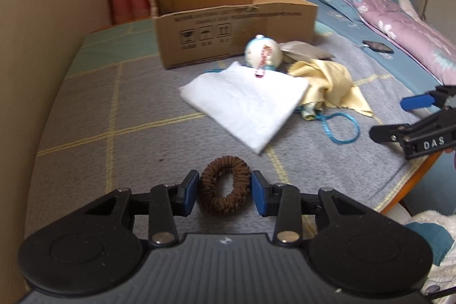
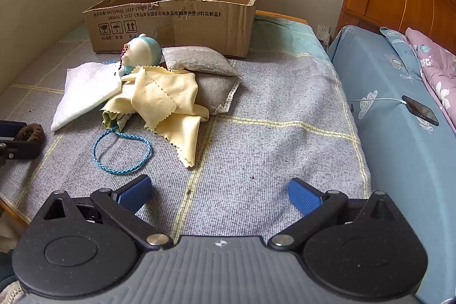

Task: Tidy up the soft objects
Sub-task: 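Lift the hair tie with the left tool while the right tool grasps the grey sachet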

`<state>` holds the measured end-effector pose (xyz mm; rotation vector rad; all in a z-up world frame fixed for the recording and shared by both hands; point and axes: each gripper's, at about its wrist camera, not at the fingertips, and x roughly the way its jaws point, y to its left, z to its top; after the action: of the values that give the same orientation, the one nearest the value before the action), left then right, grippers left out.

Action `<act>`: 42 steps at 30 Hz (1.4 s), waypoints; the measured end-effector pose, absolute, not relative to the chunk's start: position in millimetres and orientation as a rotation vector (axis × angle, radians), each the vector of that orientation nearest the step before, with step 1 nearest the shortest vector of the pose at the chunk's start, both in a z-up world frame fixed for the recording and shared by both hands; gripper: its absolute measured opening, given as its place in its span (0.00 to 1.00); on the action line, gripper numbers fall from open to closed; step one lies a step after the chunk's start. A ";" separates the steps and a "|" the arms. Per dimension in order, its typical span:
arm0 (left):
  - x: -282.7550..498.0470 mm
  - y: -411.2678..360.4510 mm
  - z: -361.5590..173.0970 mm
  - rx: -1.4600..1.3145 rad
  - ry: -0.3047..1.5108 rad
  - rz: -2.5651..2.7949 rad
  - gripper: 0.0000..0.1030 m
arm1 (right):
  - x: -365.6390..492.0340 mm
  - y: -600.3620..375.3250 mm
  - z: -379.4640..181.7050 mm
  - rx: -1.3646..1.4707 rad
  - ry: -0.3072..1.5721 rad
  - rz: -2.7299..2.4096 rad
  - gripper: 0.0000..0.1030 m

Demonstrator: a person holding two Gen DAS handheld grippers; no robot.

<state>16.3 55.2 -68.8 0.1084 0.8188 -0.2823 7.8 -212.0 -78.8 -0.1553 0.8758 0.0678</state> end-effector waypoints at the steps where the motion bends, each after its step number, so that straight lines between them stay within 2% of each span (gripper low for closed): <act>1: 17.2 58.5 -68.9 0.098 0.817 -0.267 0.37 | 8.2 -211.2 -78.6 -0.160 0.877 0.069 1.00; 20: 26.9 72.8 -70.4 0.050 0.804 -0.202 0.38 | 59.6 -185.7 -46.4 -0.210 0.766 0.206 1.00; 37: 30.8 71.0 -70.3 0.034 0.808 -0.170 0.38 | 145.5 -198.5 -60.1 -0.135 0.850 0.277 1.00; 42: 33.8 71.2 -70.5 0.025 0.809 -0.162 0.38 | 158.2 -201.4 -67.2 -0.099 0.886 0.308 0.94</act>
<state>33.8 71.2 -70.5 0.0247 0.8088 -0.1624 158.2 -201.4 -67.2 -0.0995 0.8862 0.3085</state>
